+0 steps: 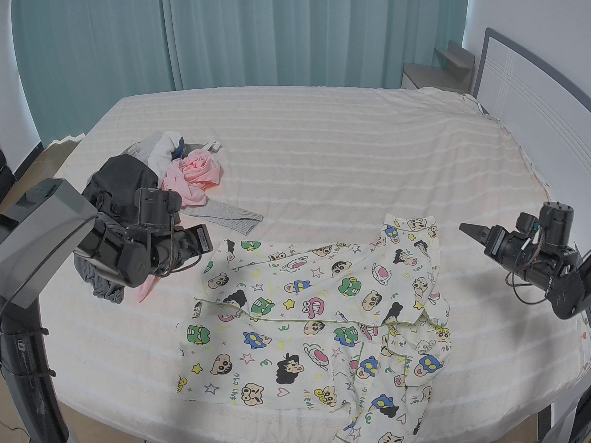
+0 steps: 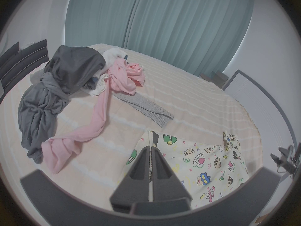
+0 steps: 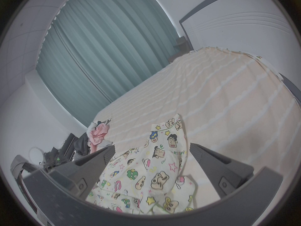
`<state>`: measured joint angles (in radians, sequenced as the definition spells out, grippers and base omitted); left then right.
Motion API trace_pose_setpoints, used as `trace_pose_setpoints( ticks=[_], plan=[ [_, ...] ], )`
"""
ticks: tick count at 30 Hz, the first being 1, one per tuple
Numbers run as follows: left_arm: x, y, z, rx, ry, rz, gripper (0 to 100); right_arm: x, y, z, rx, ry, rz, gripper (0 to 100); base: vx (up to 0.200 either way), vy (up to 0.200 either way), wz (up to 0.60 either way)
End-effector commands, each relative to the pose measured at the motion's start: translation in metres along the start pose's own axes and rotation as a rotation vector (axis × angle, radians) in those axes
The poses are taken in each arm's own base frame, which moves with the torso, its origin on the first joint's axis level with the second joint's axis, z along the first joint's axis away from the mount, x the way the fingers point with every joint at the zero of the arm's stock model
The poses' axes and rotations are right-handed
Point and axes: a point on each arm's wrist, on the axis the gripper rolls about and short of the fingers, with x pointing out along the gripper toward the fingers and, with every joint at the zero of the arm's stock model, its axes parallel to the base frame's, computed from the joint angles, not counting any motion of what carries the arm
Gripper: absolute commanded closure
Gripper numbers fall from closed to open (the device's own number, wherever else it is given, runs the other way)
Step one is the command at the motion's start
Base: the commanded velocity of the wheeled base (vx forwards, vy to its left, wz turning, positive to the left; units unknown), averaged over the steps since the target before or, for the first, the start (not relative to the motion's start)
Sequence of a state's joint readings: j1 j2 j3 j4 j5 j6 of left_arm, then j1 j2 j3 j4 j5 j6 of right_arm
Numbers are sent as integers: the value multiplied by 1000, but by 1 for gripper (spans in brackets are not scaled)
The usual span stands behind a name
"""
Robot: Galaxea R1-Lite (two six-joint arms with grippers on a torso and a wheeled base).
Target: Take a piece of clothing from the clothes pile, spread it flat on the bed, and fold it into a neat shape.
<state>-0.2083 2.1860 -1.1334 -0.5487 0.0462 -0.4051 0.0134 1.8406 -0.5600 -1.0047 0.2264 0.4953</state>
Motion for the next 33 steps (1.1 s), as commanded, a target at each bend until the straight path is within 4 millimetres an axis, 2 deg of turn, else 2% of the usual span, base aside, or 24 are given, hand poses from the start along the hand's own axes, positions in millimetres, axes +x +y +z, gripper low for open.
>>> trace_pose_setpoints(
  ticks=[1,6,12,19,23,29,33],
  plan=[
    [36,-13,-13,37,84,37,100,-44,-16,-6,5,-22,41,0,0,0,0],
    [31,-2,-32,47,156,52,100,-44,-19,-10,13,4,48,0,0,0,0],
    [34,0,-34,46,169,21,100,-47,-20,-17,22,44,67,0,0,0,0],
    [65,-11,-28,37,109,-6,100,-52,-20,-19,24,48,70,0,0,0,0],
    [78,-15,-39,46,118,2,100,-52,-20,-20,23,47,71,0,0,0,0],
    [86,-17,-47,49,126,2,100,-52,-21,-22,24,52,70,0,0,0,0],
    [84,-27,-50,24,129,-16,100,-51,-21,-22,23,53,69,0,0,0,0]
  ],
)
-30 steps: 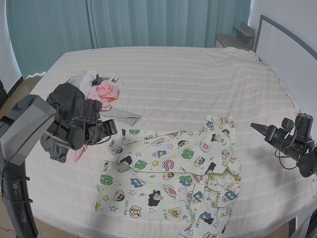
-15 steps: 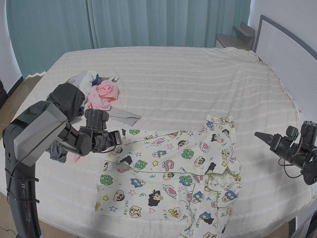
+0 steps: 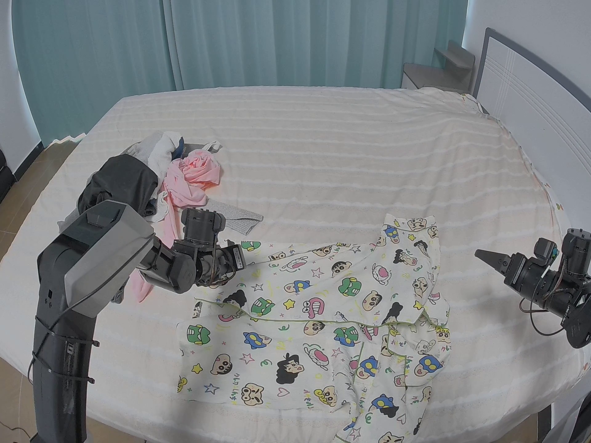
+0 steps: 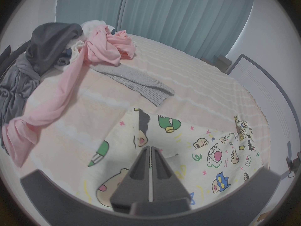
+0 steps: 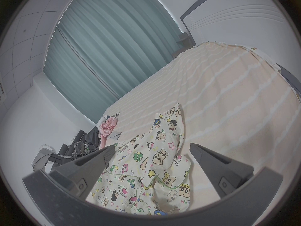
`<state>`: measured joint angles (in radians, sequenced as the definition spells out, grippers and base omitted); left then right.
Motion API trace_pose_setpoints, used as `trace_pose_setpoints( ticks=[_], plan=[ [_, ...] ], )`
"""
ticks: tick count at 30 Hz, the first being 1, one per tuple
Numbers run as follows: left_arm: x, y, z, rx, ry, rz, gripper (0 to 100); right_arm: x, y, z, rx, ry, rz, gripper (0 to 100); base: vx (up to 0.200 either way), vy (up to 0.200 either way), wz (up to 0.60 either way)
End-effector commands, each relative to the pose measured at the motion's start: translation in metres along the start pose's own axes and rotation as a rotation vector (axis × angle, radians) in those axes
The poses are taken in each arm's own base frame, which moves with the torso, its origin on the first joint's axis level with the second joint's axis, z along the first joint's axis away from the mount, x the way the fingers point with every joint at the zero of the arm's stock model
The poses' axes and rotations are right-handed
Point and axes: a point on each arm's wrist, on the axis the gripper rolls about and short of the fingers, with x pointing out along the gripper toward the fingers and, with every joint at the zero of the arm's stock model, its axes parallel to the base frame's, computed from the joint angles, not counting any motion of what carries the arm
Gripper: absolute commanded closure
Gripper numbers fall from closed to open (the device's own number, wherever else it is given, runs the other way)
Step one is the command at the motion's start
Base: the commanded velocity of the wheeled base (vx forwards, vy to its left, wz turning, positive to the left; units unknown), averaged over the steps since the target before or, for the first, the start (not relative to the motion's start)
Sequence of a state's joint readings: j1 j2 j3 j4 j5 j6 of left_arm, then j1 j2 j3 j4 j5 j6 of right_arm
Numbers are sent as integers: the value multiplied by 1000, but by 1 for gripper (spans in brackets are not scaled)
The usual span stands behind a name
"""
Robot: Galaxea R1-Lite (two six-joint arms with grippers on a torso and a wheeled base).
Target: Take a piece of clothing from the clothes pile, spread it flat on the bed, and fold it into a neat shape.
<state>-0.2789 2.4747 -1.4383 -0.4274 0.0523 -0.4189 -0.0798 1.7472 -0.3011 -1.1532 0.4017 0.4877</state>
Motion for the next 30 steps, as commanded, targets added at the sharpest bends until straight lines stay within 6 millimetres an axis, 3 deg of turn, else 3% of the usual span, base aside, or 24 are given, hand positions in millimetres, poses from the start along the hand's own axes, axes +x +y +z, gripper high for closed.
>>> trace_pose_setpoints(
  ticks=[1,8,23,30],
  plan=[
    [4,-7,-8,-3,15,-12,100,1,-1,-1,1,5,-2,0,0,0,0],
    [5,-15,-16,10,33,-23,100,0,0,-1,0,3,-1,0,0,0,0],
    [18,-13,-26,16,47,-12,100,1,-1,-1,0,4,-2,0,0,0,0],
    [32,-14,-10,8,-56,45,100,0,-1,-1,1,5,-2,0,0,0,0]
  ],
)
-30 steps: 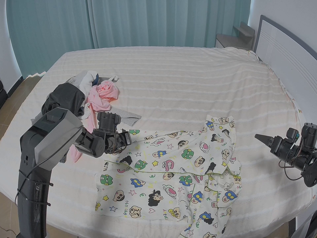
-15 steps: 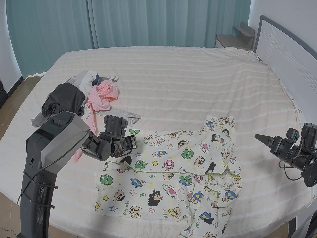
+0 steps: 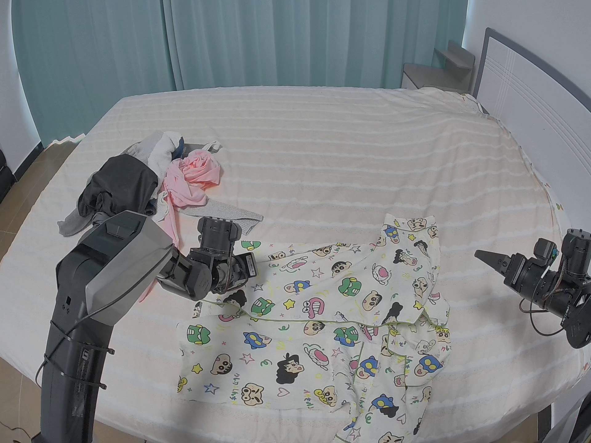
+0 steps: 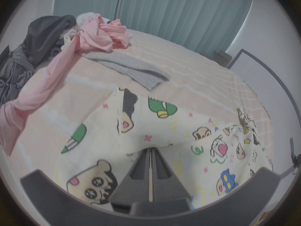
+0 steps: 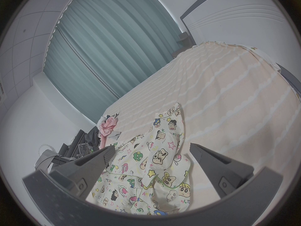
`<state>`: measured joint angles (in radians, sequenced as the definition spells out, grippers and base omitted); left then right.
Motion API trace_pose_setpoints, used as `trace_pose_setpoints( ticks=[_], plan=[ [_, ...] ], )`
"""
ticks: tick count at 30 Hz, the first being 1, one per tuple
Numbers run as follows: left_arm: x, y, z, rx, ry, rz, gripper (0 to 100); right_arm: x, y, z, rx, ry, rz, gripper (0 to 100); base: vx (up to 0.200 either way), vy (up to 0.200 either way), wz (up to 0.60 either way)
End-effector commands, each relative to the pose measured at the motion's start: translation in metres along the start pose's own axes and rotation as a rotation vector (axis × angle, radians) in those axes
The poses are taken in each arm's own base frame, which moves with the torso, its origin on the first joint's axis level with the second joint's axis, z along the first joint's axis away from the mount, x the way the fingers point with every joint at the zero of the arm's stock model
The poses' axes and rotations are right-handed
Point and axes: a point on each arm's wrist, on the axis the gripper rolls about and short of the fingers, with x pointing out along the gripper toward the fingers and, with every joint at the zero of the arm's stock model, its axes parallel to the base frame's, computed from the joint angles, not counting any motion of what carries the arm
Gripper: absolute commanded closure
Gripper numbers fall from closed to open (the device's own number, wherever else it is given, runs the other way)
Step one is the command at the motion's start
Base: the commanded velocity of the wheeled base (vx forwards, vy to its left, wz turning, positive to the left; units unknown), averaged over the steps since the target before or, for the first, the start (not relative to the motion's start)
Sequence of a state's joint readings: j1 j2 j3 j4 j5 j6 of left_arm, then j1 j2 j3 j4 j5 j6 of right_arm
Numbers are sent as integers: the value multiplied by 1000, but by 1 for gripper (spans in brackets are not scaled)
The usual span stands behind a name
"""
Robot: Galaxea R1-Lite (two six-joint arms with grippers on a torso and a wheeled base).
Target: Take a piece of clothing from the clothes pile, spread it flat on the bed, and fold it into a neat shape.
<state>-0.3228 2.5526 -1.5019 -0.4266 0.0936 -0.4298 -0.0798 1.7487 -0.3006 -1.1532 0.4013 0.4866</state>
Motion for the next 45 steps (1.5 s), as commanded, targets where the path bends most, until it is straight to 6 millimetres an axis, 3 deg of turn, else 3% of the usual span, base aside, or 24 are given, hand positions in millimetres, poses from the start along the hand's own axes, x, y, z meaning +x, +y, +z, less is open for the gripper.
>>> trace_pose_setpoints(
  ticks=[1,14,19,23,25,33,36,37,42,43,45],
  plan=[
    [12,0,10,-8,-65,35,100,0,-1,-1,1,4,-1,0,0,0,0],
    [39,9,68,-56,-316,120,100,-1,1,-3,1,11,2,0,0,0,0],
    [47,15,58,-50,-272,178,100,-1,1,-3,1,11,2,0,0,0,0],
    [43,13,61,-48,-264,186,100,-1,1,-3,2,12,1,0,0,0,0],
    [27,6,80,-58,-303,169,100,-1,0,-3,3,13,-1,0,0,0,0],
    [-16,-9,124,-87,-407,120,100,-1,0,-4,3,15,0,0,0,0,0],
    [-21,-9,128,-89,-417,116,100,-1,1,-4,3,13,0,0,0,0,0],
    [-42,-16,146,-93,-457,73,100,-1,1,-4,3,13,0,0,0,0,0],
    [-56,-10,109,-35,-249,-26,100,-1,0,-3,3,13,-1,0,0,0,0],
    [-56,-10,108,-34,-245,-28,100,-1,0,-3,3,13,-1,0,0,0,0],
    [-51,-6,84,-14,-174,-30,100,-1,0,-3,3,13,-1,0,0,0,0]
  ],
)
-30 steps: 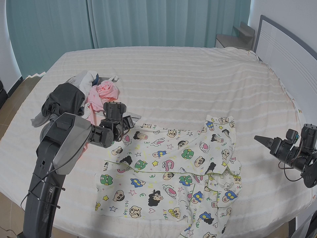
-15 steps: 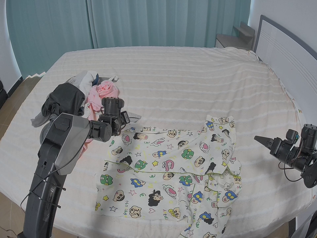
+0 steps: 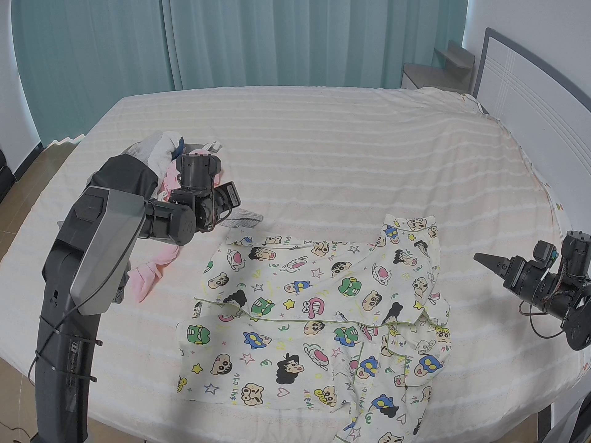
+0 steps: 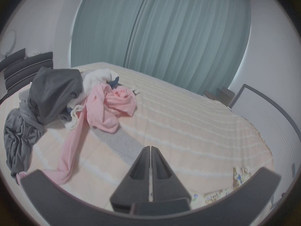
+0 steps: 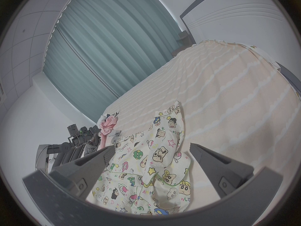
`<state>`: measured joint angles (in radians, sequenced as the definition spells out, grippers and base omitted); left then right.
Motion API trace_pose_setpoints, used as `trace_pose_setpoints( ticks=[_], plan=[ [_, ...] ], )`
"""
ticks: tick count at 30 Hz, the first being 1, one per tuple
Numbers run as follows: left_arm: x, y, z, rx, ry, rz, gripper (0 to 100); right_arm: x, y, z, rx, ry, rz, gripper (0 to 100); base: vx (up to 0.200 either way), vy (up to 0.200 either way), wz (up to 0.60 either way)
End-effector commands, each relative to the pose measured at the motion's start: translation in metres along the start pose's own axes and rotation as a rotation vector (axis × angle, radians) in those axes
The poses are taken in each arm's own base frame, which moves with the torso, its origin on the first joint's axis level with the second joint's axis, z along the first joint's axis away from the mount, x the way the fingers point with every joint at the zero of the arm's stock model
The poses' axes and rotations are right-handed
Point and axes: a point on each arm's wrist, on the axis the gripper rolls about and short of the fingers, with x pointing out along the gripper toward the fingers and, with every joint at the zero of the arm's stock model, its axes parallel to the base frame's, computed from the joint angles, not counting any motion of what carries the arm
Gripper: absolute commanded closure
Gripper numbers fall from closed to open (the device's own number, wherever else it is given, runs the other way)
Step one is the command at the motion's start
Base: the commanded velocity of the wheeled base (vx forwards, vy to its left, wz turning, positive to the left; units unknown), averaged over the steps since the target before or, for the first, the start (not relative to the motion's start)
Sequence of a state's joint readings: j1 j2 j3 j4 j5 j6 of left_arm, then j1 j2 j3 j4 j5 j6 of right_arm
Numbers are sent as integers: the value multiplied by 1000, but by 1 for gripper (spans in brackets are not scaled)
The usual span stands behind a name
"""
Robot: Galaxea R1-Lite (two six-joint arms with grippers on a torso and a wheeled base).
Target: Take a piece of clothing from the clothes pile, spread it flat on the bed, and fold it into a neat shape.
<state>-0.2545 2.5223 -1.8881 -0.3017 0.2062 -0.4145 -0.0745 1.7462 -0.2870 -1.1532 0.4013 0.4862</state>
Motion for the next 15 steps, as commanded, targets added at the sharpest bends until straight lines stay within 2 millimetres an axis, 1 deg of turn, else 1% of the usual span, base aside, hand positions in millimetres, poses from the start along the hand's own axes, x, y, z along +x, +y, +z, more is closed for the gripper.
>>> trace_pose_setpoints(
  ticks=[1,5,8,11,15],
  plan=[
    [-35,7,-29,46,182,-68,100,0,0,0,0,1,1,0,0,0,0],
    [-36,16,-53,103,259,-56,100,0,0,0,0,1,1,0,0,0,0],
    [-31,15,-69,122,292,-55,100,0,0,0,0,0,2,0,0,0,0],
    [-26,16,-77,127,305,-53,100,0,0,0,0,0,2,0,0,0,0],
    [-22,14,-82,129,310,-57,100,0,0,0,0,1,1,0,0,0,0]
  ],
)
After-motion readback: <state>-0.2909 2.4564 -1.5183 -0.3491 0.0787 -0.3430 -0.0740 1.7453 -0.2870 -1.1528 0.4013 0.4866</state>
